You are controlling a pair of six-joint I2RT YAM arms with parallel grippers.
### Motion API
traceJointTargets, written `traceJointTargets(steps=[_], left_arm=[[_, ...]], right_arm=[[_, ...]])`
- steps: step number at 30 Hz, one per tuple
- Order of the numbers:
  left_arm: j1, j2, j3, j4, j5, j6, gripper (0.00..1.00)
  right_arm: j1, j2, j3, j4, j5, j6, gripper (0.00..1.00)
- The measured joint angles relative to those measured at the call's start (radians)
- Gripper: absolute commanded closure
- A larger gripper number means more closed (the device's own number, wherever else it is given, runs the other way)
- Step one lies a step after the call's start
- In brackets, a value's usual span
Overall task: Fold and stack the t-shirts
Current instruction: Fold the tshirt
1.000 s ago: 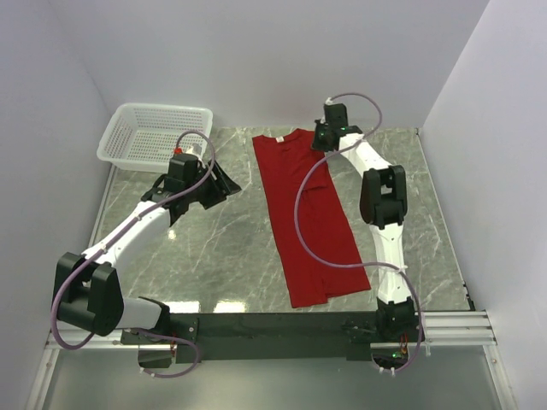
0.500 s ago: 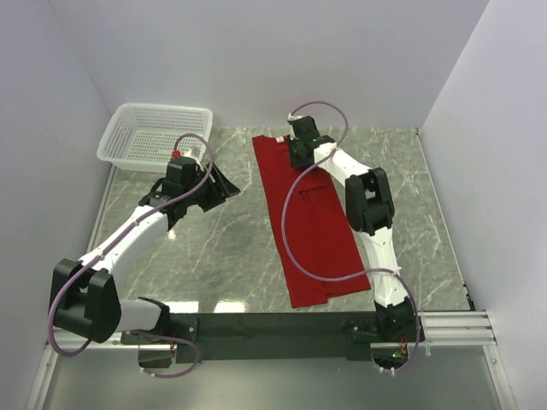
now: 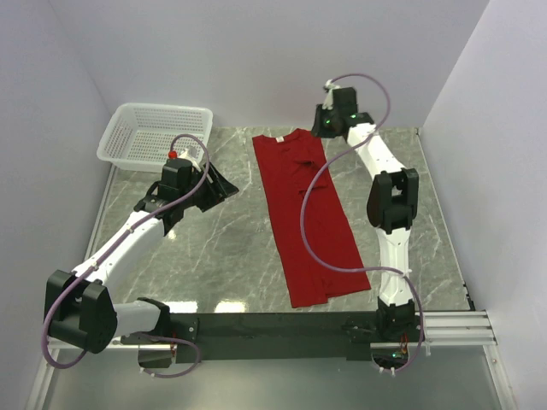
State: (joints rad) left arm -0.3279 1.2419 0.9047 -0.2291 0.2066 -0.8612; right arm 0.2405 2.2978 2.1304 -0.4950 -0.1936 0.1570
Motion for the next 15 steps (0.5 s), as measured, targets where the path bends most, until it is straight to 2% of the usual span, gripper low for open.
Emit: traceJointTargets(steps=[6, 15], left_arm=[[0.000, -0.019, -0.019, 0.000, 0.000, -0.009, 0.35], [0.000, -0.019, -0.027, 0.001, 0.000, -0.018, 0.35]], right_arm=[[-0.090, 0.048, 0.071, -0.029, -0.064, 0.034, 0.70], [-0.064, 0.163, 0.071, -0.056, -0.171, 0.082, 0.76]])
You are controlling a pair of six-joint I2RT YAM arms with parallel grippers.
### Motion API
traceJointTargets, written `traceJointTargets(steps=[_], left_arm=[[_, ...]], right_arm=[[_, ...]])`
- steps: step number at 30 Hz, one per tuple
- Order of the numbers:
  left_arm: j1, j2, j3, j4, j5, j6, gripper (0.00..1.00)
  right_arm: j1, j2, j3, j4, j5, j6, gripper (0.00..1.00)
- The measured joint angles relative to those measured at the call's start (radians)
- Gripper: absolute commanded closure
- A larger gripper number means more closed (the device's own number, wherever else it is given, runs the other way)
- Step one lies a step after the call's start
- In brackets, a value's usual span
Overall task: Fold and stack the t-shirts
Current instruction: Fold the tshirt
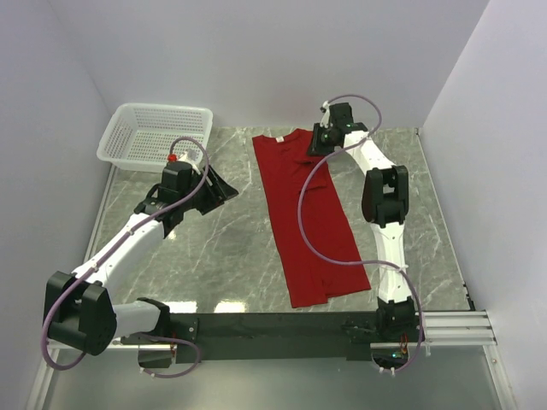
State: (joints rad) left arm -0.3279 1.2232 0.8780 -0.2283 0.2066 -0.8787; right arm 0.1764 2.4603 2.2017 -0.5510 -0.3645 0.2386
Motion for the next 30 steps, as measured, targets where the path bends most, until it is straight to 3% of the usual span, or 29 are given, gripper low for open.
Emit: traceJointTargets(steps=[15, 30], left_arm=[[0.000, -0.002, -0.031, 0.014, 0.007, -0.008, 0.35], [0.000, -0.030, -0.041, 0.023, 0.007, -0.011, 0.35]], right_arm=[[0.004, -0.012, -0.138, 0.000, -0.002, -0.026, 0.81], [-0.010, -0.091, -0.192, 0.015, -0.028, 0.007, 0.74]])
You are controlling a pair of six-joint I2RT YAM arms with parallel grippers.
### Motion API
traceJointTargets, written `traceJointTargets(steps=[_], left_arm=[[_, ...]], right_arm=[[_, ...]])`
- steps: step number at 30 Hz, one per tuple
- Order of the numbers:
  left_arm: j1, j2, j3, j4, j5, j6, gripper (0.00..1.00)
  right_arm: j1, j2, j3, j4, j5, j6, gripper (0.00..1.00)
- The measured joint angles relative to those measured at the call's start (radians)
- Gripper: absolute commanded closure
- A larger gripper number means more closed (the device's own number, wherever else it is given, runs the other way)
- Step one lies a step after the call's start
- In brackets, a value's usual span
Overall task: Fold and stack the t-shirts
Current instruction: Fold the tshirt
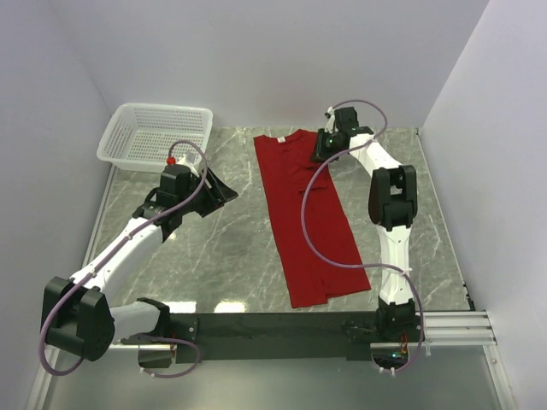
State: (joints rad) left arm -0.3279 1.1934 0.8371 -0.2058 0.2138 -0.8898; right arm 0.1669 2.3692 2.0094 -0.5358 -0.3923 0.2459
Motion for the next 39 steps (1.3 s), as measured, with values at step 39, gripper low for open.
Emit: traceJointTargets(steps=[39], left_arm=[[-0.022, -0.018, 0.000, 0.007, 0.053, 0.107, 0.33]], right_arm=[[-0.040, -0.137, -0.026, -0.110, -0.103, -0.163, 0.63]])
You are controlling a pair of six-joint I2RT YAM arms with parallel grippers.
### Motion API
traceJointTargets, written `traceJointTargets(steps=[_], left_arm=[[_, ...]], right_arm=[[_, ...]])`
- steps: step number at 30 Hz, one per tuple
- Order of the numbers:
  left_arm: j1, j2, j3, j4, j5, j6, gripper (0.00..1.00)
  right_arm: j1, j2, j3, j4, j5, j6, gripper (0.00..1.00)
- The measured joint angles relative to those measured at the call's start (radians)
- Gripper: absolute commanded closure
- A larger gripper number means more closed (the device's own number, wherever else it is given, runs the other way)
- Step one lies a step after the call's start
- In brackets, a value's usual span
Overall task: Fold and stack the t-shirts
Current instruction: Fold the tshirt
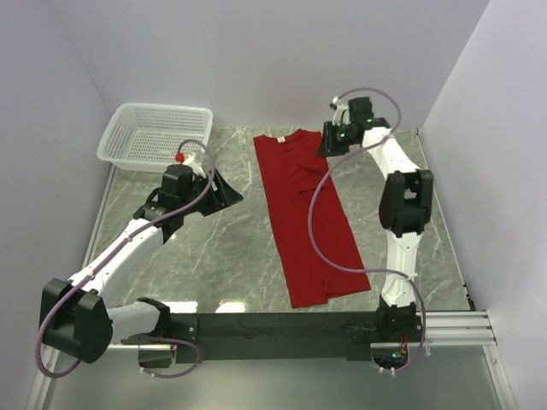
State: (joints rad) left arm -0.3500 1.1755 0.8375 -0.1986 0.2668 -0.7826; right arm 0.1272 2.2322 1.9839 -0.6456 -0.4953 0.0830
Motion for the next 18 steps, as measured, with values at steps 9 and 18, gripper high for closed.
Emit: traceJointTargets(steps=[9, 18], left_arm=[[-0.346, 0.038, 0.063, 0.061, -0.011, 0.341, 0.20], [-0.707, 0.141, -0.029, 0.138, -0.099, 0.643, 0.23]], right_arm=[[-0.059, -0.689, -0.400, -0.116, -0.200, -0.666, 0.19], [-0.208, -0.899, -0.797, -0.352, -0.210, -1.225, 0.18]])
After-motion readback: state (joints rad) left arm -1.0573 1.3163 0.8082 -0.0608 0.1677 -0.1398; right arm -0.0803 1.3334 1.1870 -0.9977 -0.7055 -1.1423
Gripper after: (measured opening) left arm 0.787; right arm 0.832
